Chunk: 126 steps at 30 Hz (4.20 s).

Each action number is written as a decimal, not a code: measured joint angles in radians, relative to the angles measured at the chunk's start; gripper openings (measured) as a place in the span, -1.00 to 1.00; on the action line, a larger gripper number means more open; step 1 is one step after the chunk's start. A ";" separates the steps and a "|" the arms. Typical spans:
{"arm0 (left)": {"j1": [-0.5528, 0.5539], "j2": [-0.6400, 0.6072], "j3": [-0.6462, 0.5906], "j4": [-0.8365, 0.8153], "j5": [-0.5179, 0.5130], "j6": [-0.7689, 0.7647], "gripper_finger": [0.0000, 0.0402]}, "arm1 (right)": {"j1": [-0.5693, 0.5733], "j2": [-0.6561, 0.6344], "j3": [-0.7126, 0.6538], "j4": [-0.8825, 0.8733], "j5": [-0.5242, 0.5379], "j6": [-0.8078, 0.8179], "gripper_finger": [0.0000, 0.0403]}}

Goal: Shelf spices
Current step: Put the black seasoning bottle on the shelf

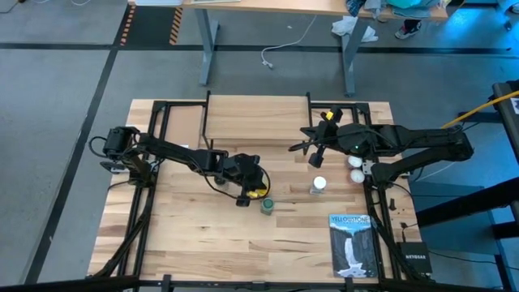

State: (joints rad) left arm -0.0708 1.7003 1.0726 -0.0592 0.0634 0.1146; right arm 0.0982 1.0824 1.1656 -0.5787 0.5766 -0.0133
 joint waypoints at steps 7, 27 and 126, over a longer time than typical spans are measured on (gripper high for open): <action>-0.001 -0.063 0.005 -0.022 -0.032 0.029 -1.00 | 0.000 0.000 0.000 -0.001 -0.002 0.001 -1.00; -0.051 -0.112 0.008 -0.016 0.130 0.093 -1.00 | 0.000 0.000 0.000 0.001 -0.014 -0.013 -1.00; 0.470 -0.232 0.706 -1.125 -0.322 0.257 -0.06 | 0.124 0.002 -0.003 -0.016 0.002 -0.011 -1.00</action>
State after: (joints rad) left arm 0.3989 1.4678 1.7786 -1.1842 -0.2585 0.3712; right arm 0.2222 1.0843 1.1629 -0.5946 0.5790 -0.0246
